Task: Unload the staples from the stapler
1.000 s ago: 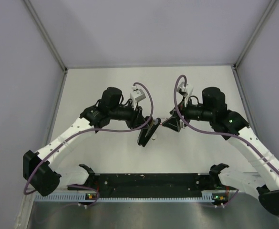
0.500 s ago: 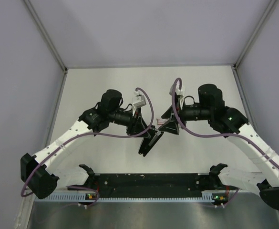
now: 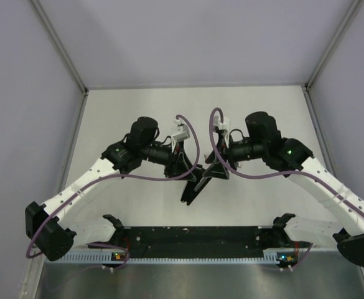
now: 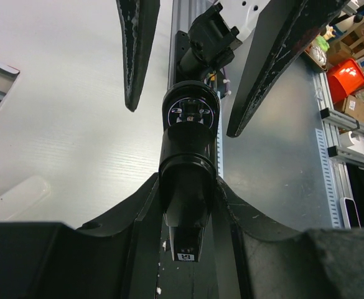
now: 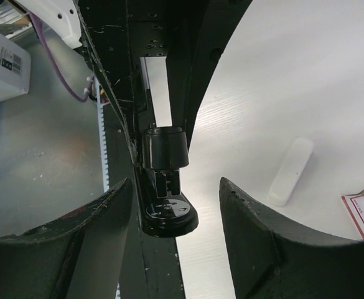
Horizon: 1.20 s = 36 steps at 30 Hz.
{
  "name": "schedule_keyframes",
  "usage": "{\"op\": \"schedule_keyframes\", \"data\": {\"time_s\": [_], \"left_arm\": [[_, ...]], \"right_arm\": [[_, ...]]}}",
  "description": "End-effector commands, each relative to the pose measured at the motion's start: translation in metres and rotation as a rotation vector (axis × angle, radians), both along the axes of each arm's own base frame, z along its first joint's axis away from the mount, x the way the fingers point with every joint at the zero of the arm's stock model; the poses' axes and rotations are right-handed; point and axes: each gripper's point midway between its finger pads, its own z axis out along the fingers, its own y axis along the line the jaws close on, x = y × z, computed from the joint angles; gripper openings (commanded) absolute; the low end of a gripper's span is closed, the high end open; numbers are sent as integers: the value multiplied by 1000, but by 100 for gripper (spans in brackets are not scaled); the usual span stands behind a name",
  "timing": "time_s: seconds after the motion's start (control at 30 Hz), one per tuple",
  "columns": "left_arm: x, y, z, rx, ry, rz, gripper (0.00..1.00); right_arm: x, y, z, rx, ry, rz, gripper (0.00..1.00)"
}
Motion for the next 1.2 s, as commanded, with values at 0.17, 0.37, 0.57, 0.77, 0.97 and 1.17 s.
{"op": "schedule_keyframes", "data": {"time_s": [0.17, 0.37, 0.57, 0.77, 0.97, 1.17], "left_arm": [[-15, -2, 33, -119, -69, -88, 0], [-16, -1, 35, -128, -81, -92, 0], [-14, -1, 41, -157, -120, -61, 0], [-10, 0, 61, -258, -198, 5, 0], [-4, 0, 85, -344, -256, 65, 0], [-1, 4, 103, -414, -293, 132, 0]], "right_arm": [[-14, 14, 0, 12, -3, 101, 49], [-22, 14, -4, 17, 13, 136, 33], [-32, 9, -11, 38, 49, 132, 0], [-40, 5, -20, 69, 83, 97, 0], [-41, 0, -30, 98, 93, 46, 0], [-43, -2, -45, 99, 124, 21, 0]]}}
